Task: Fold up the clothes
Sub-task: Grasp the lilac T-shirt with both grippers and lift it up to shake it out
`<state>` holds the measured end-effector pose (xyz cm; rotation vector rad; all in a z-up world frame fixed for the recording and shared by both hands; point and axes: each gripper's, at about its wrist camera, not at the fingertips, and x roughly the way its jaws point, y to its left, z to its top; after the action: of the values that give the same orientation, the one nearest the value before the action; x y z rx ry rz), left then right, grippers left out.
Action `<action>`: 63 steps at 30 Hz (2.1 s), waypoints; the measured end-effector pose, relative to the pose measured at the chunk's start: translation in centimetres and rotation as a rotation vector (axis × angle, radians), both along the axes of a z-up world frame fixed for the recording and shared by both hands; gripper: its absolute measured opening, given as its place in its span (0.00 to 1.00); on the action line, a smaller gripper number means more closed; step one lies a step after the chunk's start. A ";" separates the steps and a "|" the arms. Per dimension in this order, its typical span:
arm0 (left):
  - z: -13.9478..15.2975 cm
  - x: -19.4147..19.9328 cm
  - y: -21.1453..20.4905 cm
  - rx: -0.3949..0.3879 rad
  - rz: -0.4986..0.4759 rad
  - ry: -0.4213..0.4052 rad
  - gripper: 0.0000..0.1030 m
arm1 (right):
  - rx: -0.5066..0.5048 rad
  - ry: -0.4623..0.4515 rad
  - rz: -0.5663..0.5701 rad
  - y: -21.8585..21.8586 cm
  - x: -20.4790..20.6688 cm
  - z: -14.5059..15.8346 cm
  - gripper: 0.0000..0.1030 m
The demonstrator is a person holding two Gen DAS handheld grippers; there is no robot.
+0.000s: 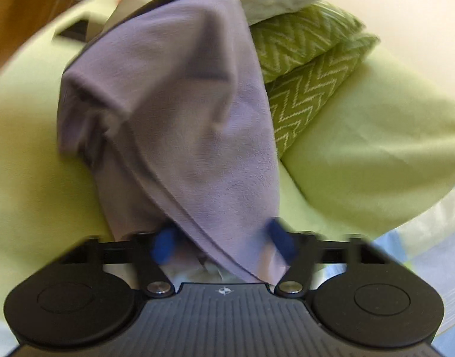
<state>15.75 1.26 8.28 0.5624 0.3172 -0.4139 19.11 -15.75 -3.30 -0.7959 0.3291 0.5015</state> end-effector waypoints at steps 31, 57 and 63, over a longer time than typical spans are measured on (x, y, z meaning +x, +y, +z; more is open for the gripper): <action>21.5 -17.7 -25.0 -0.316 -0.582 -0.220 0.05 | 0.216 -0.535 -0.634 -24.2 -28.9 29.8 0.00; 15.7 -19.6 -28.7 -0.434 -0.743 0.041 0.05 | 0.139 -0.546 -0.807 -23.5 -40.2 25.1 0.00; 13.4 -16.4 -28.8 -0.427 -0.688 0.095 0.05 | 0.032 -0.623 -0.787 -21.0 -41.0 29.3 0.00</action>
<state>-0.67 -27.56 21.64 0.2157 0.1088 -1.1455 -21.86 -36.70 26.00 -0.6868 0.0336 -0.4783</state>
